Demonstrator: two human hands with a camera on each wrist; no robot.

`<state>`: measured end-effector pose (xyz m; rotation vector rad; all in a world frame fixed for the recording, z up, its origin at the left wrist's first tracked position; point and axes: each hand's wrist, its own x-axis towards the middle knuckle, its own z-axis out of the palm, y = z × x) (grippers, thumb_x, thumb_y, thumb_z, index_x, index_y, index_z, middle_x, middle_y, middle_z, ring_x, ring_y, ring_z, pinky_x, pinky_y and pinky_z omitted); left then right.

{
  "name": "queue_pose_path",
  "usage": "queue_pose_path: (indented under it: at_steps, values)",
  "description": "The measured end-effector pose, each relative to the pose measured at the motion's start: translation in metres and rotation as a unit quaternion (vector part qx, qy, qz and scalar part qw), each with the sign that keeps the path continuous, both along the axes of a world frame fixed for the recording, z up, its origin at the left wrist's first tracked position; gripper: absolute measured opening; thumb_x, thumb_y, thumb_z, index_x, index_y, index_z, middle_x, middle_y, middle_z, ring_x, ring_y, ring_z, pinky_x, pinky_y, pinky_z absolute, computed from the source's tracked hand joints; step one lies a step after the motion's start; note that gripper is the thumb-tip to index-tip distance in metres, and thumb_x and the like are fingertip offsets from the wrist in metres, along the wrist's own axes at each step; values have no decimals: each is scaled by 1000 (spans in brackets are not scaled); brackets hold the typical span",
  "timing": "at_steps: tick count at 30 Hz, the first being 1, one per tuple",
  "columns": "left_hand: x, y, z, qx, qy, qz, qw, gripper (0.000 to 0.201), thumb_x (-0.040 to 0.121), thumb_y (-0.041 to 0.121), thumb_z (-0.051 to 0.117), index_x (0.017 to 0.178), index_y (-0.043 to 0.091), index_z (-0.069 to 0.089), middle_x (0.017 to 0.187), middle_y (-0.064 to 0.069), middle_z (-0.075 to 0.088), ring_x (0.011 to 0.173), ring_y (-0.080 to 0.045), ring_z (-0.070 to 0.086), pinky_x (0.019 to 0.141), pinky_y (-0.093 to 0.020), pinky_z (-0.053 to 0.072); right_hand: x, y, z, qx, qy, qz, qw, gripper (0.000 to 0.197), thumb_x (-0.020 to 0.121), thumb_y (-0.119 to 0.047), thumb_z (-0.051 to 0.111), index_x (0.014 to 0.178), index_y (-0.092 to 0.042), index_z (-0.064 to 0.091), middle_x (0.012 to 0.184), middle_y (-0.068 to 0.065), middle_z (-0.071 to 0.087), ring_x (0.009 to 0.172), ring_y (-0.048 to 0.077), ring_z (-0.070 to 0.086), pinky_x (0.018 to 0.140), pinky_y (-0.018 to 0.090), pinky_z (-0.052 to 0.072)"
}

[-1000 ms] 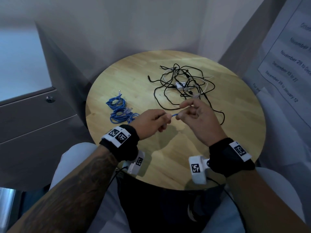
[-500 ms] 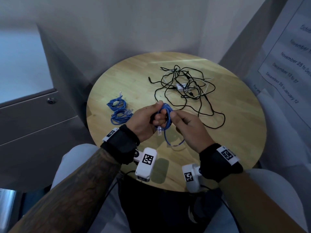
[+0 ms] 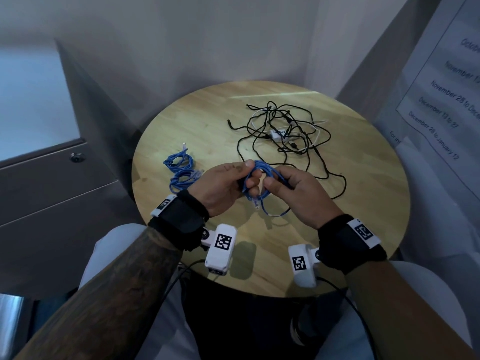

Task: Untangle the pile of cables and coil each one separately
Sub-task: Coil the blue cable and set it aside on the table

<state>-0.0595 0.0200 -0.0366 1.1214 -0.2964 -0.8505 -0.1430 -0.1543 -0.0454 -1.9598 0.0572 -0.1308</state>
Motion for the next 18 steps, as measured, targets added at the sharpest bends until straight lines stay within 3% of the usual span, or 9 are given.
queue_pose_path:
  at_steps: [2, 4, 7, 10, 12, 15, 18]
  values:
    - [-3, -5, -2, 18, 21, 11, 1000, 34, 104, 30, 39, 82, 7, 54, 62, 0, 39, 58, -15, 41, 60, -23, 42, -1, 1, -3, -18, -5, -3, 1000, 22, 94, -36, 64, 96, -15, 70, 91, 25, 62, 84, 40, 57, 76, 51, 49]
    - [-5, -12, -7, 29, 29, 56, 998, 35, 103, 30, 42, 77, 9, 50, 58, 3, 37, 55, -13, 33, 52, -19, 36, -1, 5, -8, -20, -8, -6, 1000, 25, 93, -38, 66, 97, -13, 69, 84, 25, 57, 74, 38, 52, 65, 45, 45]
    - [-6, -19, -14, 19, 27, 140, 990, 32, 103, 23, 45, 74, 11, 49, 59, 4, 42, 48, -7, 29, 45, -17, 26, 0, 7, -10, 6, 10, -10, 1000, 17, 91, -28, 72, 94, -12, 66, 71, 7, 47, 62, 20, 41, 60, 29, 40]
    - [5, -13, -13, -2, 56, 212, 976, 30, 104, 26, 44, 76, 16, 45, 67, 2, 34, 46, -5, 25, 44, -16, 25, 1, -6, -20, -88, 16, -5, 996, 19, 85, -10, 74, 85, -21, 59, 85, -1, 59, 75, 12, 54, 73, 22, 44]
    - [19, -3, -13, -14, 84, 250, 964, 31, 104, 32, 43, 76, 18, 44, 62, 6, 32, 44, -5, 24, 51, -22, 28, 1, -14, -29, -154, 31, -33, 987, 30, 81, 0, 68, 79, -27, 57, 92, -2, 60, 86, 11, 58, 79, 26, 44]
    - [33, 9, -15, -1, 97, 249, 964, 37, 102, 42, 44, 71, 20, 44, 51, 10, 28, 41, -6, 24, 61, -30, 24, 2, -16, -26, -62, 56, -97, 992, 21, 86, -1, 65, 84, -22, 63, 86, -4, 65, 75, 14, 60, 71, 38, 51]
    - [26, 5, -15, 7, 94, 235, 967, 37, 102, 40, 44, 71, 19, 43, 50, 10, 29, 41, -6, 24, 60, -28, 25, 4, -3, -14, 76, 30, -77, 994, 28, 91, -18, 71, 114, -29, 60, 94, -3, 62, 75, 15, 62, 67, 35, 52]
